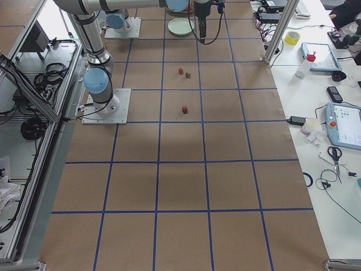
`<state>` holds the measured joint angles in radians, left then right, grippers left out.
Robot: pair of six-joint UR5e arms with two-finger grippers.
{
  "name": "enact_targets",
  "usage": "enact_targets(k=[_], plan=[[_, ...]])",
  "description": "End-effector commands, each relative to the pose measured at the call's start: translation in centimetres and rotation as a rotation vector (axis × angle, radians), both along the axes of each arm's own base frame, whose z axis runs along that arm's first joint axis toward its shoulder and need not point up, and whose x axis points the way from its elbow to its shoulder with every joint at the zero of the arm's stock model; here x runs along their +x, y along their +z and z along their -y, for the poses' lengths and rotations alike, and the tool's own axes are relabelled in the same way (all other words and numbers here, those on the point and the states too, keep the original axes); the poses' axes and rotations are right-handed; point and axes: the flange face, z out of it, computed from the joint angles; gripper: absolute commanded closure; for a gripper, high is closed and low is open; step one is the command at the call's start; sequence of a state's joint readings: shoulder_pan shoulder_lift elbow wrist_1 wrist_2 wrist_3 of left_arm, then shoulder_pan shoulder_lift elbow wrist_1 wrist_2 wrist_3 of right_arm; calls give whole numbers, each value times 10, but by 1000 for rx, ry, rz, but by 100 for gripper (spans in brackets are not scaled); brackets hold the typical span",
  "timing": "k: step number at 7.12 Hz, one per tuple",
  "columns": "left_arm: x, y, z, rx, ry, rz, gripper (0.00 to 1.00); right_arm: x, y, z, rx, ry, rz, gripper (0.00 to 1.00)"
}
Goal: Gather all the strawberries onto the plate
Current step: 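Move the right gripper over the pair of strawberries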
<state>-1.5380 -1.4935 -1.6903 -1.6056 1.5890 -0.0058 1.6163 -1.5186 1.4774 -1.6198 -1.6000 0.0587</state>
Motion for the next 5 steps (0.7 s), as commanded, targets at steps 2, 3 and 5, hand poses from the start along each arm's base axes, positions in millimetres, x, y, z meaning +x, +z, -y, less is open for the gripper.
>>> enact_targets(k=[2, 3, 5], plan=[[34, -2, 16, -5, -61, -11, 0, 0, -2, 0, 8, -49, 2, 0], [35, 4, 15, -22, -54, -10, 0, 3, -6, 2, 13, -157, 17, 0], [35, -1, 19, -21, -58, 10, 0, 75, -59, -1, 96, -302, 19, 0]])
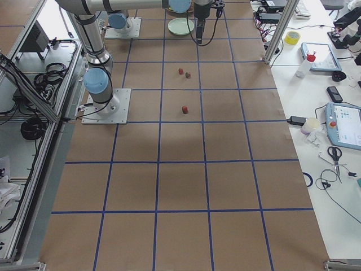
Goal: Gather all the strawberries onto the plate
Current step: 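Move the right gripper over the pair of strawberries, then lower the right gripper and grasp one red strawberry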
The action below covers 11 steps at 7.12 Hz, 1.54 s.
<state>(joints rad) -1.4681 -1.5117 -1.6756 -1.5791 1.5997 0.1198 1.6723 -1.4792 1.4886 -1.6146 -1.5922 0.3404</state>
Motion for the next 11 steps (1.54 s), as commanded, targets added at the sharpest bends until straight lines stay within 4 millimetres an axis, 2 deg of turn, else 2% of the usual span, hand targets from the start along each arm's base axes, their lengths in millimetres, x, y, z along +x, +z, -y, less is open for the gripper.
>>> enact_targets(k=[1, 2, 3, 5, 6, 7, 8, 9, 11], plan=[[1, -3, 7, -40, -1, 3, 0, 73, -69, 2, 109, -138, -15, 0], [-1, -2, 9, -57, -4, -2, 0, 82, -107, 14, 172, -223, -30, 0], [-1, -3, 12, -68, -1, -2, 0, 91, -143, 11, 223, -331, -14, 0], [5, -7, 11, -51, 8, 3, 0, 87, -229, -20, 166, -387, 12, 0], [-1, -7, 11, -53, -2, -5, 0, 80, -267, -43, 127, -383, 28, 0], [-1, -8, 10, -52, -3, -4, 0, 73, -287, -64, 113, -382, 24, 0], [0, -6, 10, -56, -1, -2, 0, 73, -296, -71, 112, -381, 38, 12], [1, -4, 9, -58, -3, 12, 0, 74, -303, -74, 133, -383, 38, 9], [-3, 3, 5, -72, -9, 3, 0, 74, -303, -73, 131, -383, 45, 55]])
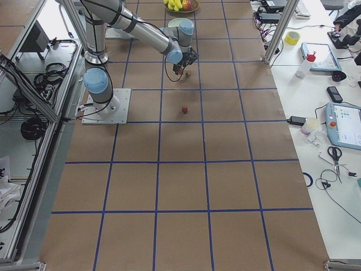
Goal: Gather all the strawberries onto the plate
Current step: 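Lower the right gripper and grasp one red strawberry, then carry the strawberry toward the plate and release it on the table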
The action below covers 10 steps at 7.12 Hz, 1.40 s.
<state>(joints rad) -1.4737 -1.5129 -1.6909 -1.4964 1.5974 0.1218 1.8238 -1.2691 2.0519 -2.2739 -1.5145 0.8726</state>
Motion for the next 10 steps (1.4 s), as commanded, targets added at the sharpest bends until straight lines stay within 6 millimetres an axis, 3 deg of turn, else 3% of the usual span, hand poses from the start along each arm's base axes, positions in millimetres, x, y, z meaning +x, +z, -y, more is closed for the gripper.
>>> enact_targets(k=[1, 2, 3, 5, 7, 8, 10], plan=[[-1, 4, -1, -9, -1, 5, 0, 0, -3, -1, 4, 1, 3, 67], [-1, -3, 1, 0, -3, -3, 0, 0, -2, 0, 1, 3, 4, 76], [-1, -7, 4, 5, -2, -7, 0, 2, 3, 4, -5, 4, 5, 93], [0, -7, 3, 6, -1, -6, 0, 14, 30, 18, -37, 2, 60, 90], [-1, -7, 3, 4, 0, -7, 0, 72, 59, 15, -67, -2, 148, 86], [-2, 0, 0, -8, -2, -6, 0, 106, 54, 8, -57, 30, 160, 86], [-9, 5, -2, -14, -10, -30, 0, 199, 35, 13, -45, -25, 178, 86]])
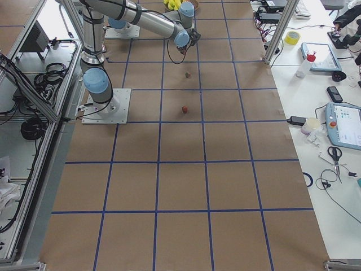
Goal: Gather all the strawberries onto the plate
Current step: 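Carry the strawberry toward the plate and release it on the table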
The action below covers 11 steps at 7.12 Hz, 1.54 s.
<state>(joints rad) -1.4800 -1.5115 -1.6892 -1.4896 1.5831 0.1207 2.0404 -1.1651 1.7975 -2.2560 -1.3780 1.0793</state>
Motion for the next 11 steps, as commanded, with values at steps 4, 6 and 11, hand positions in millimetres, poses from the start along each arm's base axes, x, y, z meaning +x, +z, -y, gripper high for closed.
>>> enact_targets(k=[4, 6, 11], plan=[[-2, -5, 0, 8, -25, -10, 0, 99, -25, -1, 64, -47, 53, 5], [-4, -7, 0, 11, -26, -21, 0, 93, -32, -8, 72, -41, 33, 0], [-3, -10, 2, 18, -27, -12, 0, -55, 52, 55, 5, 34, -115, 1]])
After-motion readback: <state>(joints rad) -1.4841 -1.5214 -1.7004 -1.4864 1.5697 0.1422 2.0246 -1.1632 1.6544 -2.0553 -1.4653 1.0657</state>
